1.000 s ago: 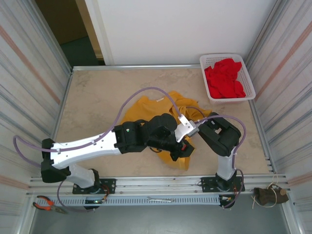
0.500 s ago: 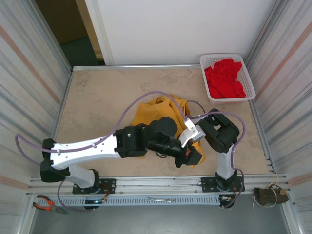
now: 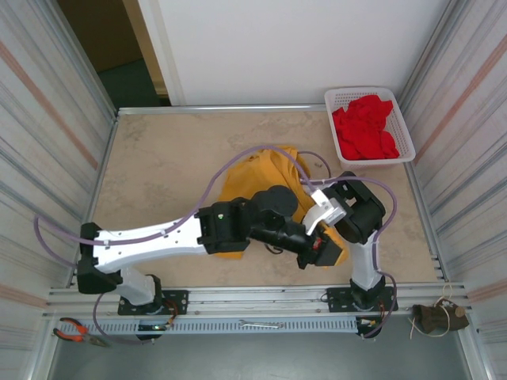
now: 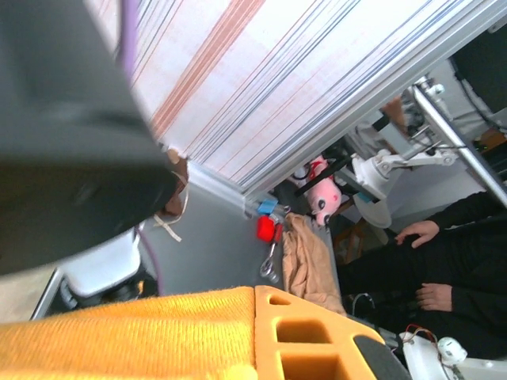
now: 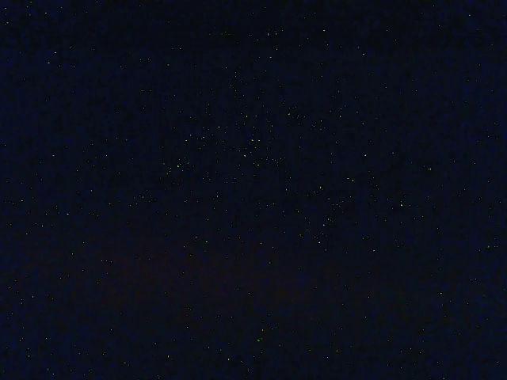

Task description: Fold the inside-out t-shirt

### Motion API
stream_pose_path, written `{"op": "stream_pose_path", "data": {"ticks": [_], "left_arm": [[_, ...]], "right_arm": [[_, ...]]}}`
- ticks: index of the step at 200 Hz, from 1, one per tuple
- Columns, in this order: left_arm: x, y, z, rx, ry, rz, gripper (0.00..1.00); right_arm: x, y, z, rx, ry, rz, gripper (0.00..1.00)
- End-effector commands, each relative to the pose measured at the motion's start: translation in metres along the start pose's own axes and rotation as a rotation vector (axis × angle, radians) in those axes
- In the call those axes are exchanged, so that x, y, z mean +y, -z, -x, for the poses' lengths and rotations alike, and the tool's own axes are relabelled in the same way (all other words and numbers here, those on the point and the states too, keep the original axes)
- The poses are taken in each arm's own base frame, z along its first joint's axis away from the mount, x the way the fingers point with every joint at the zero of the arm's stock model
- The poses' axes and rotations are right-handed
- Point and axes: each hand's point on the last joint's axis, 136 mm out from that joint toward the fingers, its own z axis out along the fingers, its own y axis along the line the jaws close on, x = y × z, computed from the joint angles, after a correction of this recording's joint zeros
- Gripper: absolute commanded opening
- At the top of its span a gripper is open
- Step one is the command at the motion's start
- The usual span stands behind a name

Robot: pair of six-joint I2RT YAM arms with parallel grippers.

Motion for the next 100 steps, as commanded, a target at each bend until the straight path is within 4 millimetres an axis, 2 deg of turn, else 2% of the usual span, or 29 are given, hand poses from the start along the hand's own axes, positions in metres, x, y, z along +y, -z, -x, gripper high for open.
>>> {"op": "stream_pose_path", "data": {"ticks": [1,35,39,68,100], "left_arm": [[-0.074,-0.006,0.010,0.008,-0.051,-0.284,0.00],[-0.082,-0.031,0.006,0.049,-0.006,-0.364,0.00],[-0.082,-0.033,0.005,0.053,-0.009,-0.364,0.00],[-0.073,-0.040,-0.001,0.066,-0.003,-0.337,0.00],[-0.068,-0.044,-0.002,0.064,0.006,-0.328,0.00]], "right_arm": [[-0.010,-0.014,0.001,0.023,0.042,-0.047,0.74],[-0.005,-0.020,0.009,0.025,0.036,-0.014,0.80],[-0.004,-0.020,0.009,0.027,0.036,-0.013,0.83],[-0.005,-0.019,0.012,0.033,0.049,-0.024,0.85],[-0.025,-0.024,0.012,0.037,0.034,-0.118,0.85]]}}
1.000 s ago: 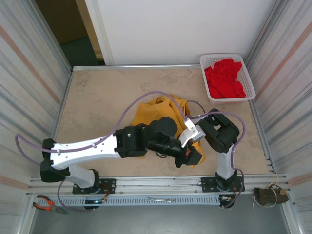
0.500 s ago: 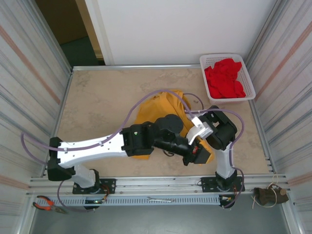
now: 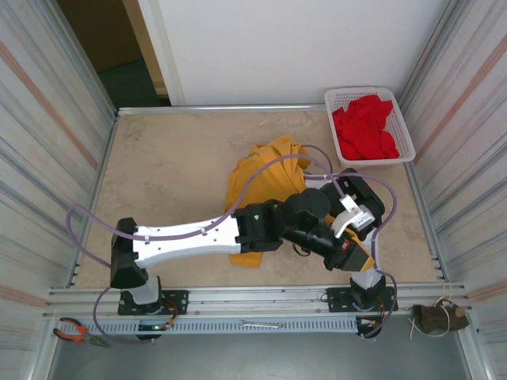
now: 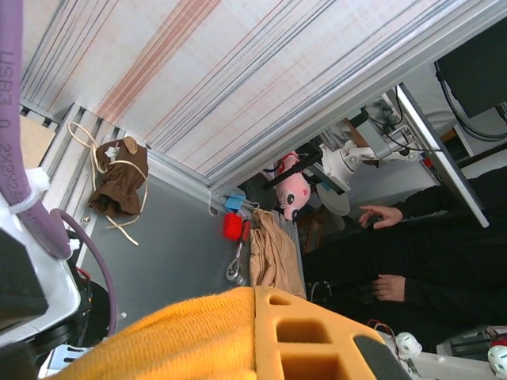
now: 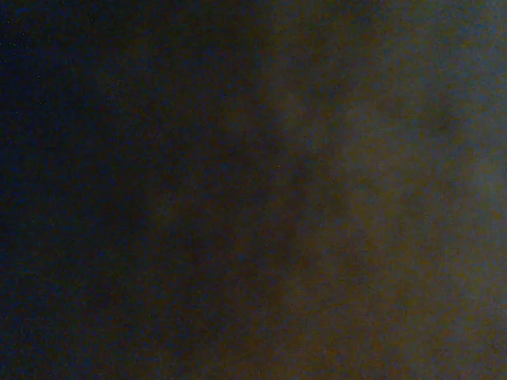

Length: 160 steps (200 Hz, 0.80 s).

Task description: Fold the inside-out t-shirt

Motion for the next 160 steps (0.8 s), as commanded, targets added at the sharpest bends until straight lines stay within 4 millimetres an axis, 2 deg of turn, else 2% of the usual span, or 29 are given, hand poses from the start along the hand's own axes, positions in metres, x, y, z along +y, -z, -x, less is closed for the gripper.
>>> {"op": "stream_pose_path", "data": {"ticks": [1,24,53,75,109,145,160], "left_arm": [[-0.076,0.002,-0.002,0.012,-0.092,-0.240,0.00],[-0.074,0.000,-0.002,0.011,-0.087,-0.236,0.00],[-0.062,0.000,-0.003,0.002,-0.074,-0.205,0.00],[-0.048,0.001,-0.004,-0.008,-0.055,-0.183,0.00],[-0.024,-0.008,-0.008,0.003,-0.015,-0.161,0.00],[-0.014,-0.018,-0.017,0.031,0.014,-0.165,0.00],[-0.014,-0.019,-0.017,0.032,0.013,-0.170,0.00]], "right_arm": [[-0.029,-0.014,-0.009,0.049,0.014,-0.121,0.85],[-0.036,-0.022,-0.012,0.065,-0.027,-0.126,0.84],[-0.012,-0.027,-0.017,0.132,-0.058,0.062,0.81],[0.005,-0.018,-0.016,0.194,-0.054,0.184,0.81],[0.016,-0.009,-0.013,0.239,-0.046,0.287,0.82],[0.035,-0.007,-0.015,0.293,-0.040,0.404,0.81],[0.030,-0.009,-0.013,0.282,-0.052,0.387,0.80]]}}
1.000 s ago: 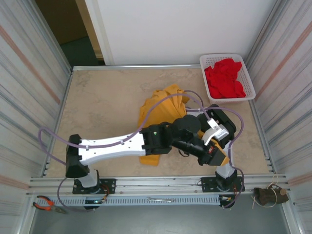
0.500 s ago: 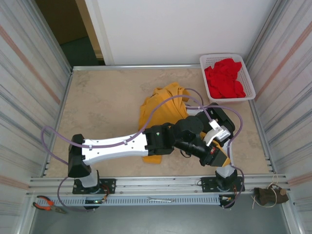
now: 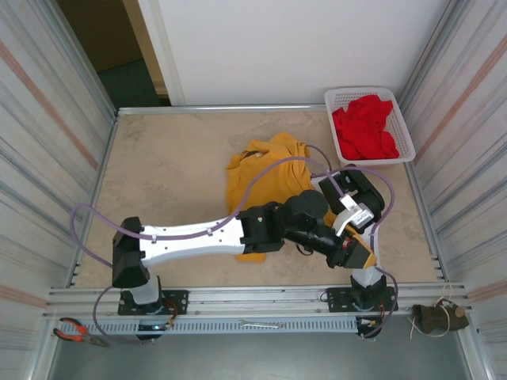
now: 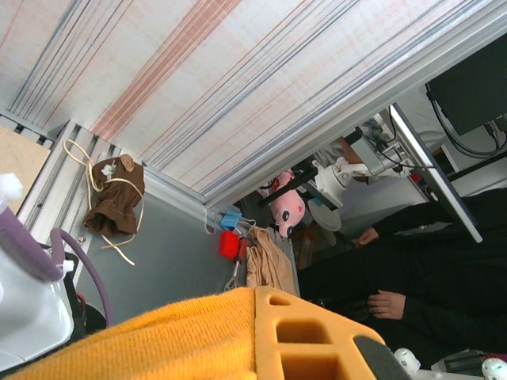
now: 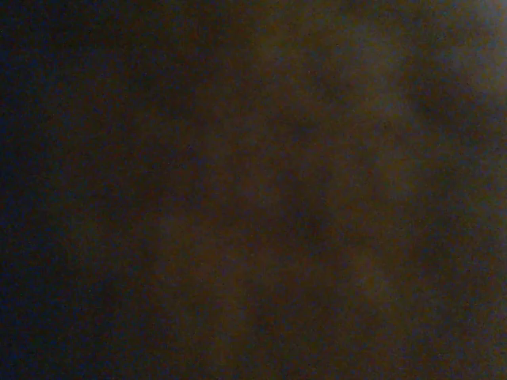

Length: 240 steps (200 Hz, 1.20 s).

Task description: Fold the inside-out t-shirt

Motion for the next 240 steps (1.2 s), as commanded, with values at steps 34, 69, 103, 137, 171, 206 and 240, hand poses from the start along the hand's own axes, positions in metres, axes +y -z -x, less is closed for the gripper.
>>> {"op": "stream_pose_path", "data": {"ticks": [34,69,103,137,171,206,240], "left_arm": [[-0.033,-0.010,-0.019,0.076,-0.001,-0.159,0.00],[-0.036,-0.012,-0.019,0.078,-0.001,-0.166,0.00],[-0.035,-0.016,-0.021,0.083,0.004,-0.171,0.00],[-0.035,-0.021,-0.024,0.096,0.012,-0.181,0.00],[-0.039,-0.024,-0.023,0.101,0.006,-0.194,0.00],[-0.039,-0.027,-0.024,0.105,0.008,-0.199,0.00],[-0.041,-0.027,-0.023,0.104,0.003,-0.206,0.00]], "right_arm": [[-0.019,0.000,0.004,-0.010,-0.026,-0.025,0.66],[-0.014,-0.006,0.005,0.003,-0.029,0.004,0.27],[-0.003,-0.006,0.006,0.025,-0.007,0.038,0.00],[0.016,-0.003,0.005,0.057,0.031,0.113,0.00],[0.031,-0.003,0.001,0.091,0.056,0.185,0.00],[0.033,-0.008,-0.002,0.120,0.050,0.202,0.36],[0.021,-0.008,0.000,0.096,0.039,0.155,0.62]]}}
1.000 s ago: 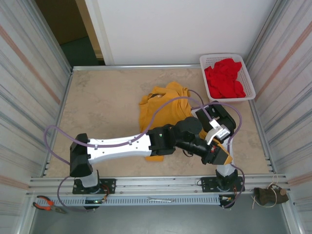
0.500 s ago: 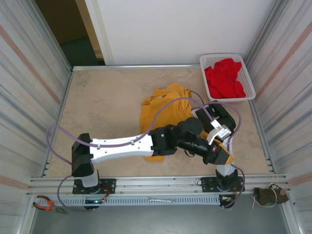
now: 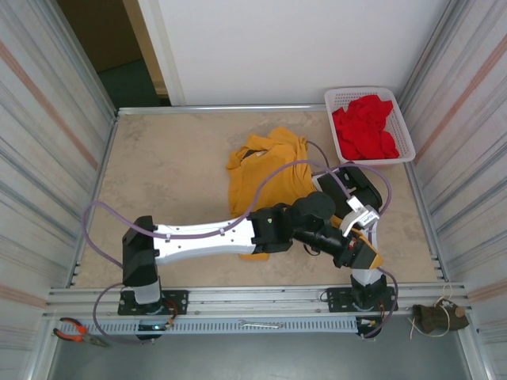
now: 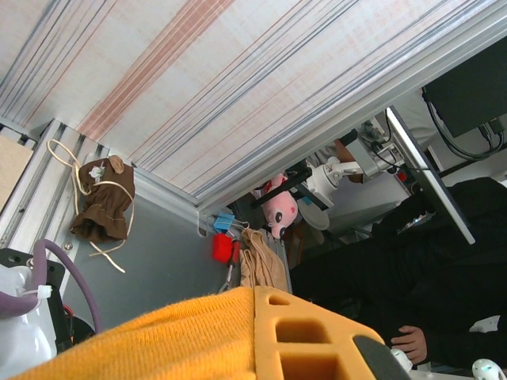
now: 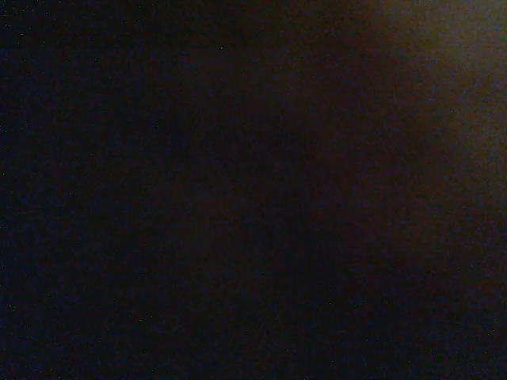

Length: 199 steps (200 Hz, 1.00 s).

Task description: Fold the inside-out t-shirt

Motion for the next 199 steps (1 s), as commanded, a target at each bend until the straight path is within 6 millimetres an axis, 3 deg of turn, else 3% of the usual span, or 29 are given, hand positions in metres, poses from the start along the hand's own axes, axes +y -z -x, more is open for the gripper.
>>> {"op": "stream_pose_path", "data": {"ticks": [1,58,67,71,76,114,161,199], "left_arm": [[-0.050,-0.012,-0.022,0.096,-0.014,-0.171,0.00],[-0.053,-0.012,-0.022,0.100,-0.018,-0.180,0.00],[-0.052,-0.013,-0.023,0.103,-0.015,-0.181,0.00],[-0.053,-0.014,-0.024,0.106,-0.014,-0.184,0.00],[-0.052,-0.015,-0.023,0.105,-0.015,-0.185,0.00],[-0.073,-0.020,-0.013,0.119,-0.068,-0.216,0.00],[-0.077,-0.014,-0.011,0.118,-0.090,-0.208,0.00],[-0.104,0.001,0.013,0.082,-0.188,-0.203,0.00]], "right_arm": [[-0.005,-0.006,-0.003,0.028,0.009,-0.010,0.62],[-0.010,-0.010,-0.001,0.024,0.005,-0.030,0.76],[-0.008,-0.012,0.001,0.021,0.004,-0.029,0.85],[-0.009,-0.014,0.002,0.020,0.003,-0.031,0.97],[-0.011,-0.015,0.003,0.021,0.000,-0.040,1.00],[-0.027,-0.023,0.015,-0.038,-0.041,-0.124,1.00],[-0.067,-0.010,0.026,-0.166,-0.138,-0.284,0.96],[-0.081,-0.001,0.028,-0.228,-0.165,-0.380,0.97]]}}
